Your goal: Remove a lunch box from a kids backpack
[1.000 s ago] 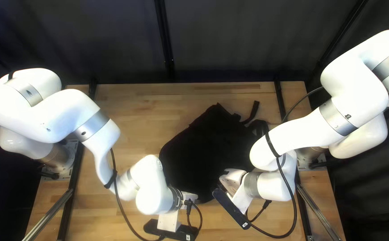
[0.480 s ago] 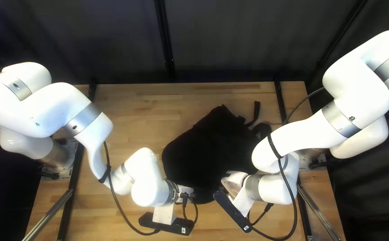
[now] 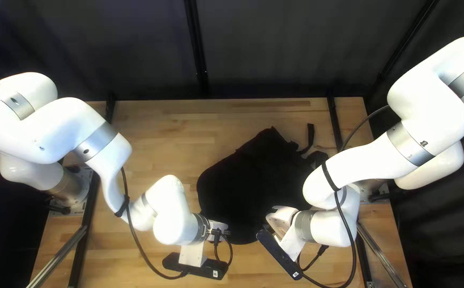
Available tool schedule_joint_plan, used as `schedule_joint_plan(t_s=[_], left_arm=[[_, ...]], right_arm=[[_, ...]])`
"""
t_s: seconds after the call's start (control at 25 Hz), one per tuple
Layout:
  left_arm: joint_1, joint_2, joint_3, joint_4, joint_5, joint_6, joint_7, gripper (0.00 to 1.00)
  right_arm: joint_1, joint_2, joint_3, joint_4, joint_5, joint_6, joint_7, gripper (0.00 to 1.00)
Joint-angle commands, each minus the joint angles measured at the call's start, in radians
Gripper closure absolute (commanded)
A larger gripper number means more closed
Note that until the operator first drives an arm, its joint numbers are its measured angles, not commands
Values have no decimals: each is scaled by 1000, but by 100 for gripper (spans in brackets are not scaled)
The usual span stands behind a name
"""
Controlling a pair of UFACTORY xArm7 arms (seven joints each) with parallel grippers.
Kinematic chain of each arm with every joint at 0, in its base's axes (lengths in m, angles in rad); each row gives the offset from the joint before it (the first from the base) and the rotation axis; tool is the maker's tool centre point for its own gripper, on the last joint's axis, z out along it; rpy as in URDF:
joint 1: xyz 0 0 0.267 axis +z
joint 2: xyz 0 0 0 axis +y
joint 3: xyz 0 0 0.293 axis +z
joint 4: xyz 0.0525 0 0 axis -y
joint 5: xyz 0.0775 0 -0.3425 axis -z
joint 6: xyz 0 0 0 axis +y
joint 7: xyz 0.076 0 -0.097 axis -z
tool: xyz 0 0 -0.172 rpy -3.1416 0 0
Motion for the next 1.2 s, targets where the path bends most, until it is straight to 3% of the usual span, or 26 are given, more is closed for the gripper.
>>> schedule_joint_plan(t_s=[0.04,0.36,0.4,0.44,0.84,1.2], left_arm=[[8,-3,-8,-18,3,-29,9,0],[25,-20,-25,-49,-2,-50,38,0],[22,-20,-25,-49,-2,-47,37,17],[18,-16,-24,-44,1,-41,40,100],[-5,26,-36,6,-37,59,104,100],[16,12,-58,-4,-87,113,158,100]], right_arm=[[0,1,-1,2,4,2,-2,100],[1,-8,-3,-1,17,3,-16,100],[1,-8,-3,-1,15,3,-14,100],[1,-7,-3,-1,16,3,-15,100],[1,-10,-4,-3,13,-1,-18,100],[5,-20,-2,-8,16,-2,-22,100]])
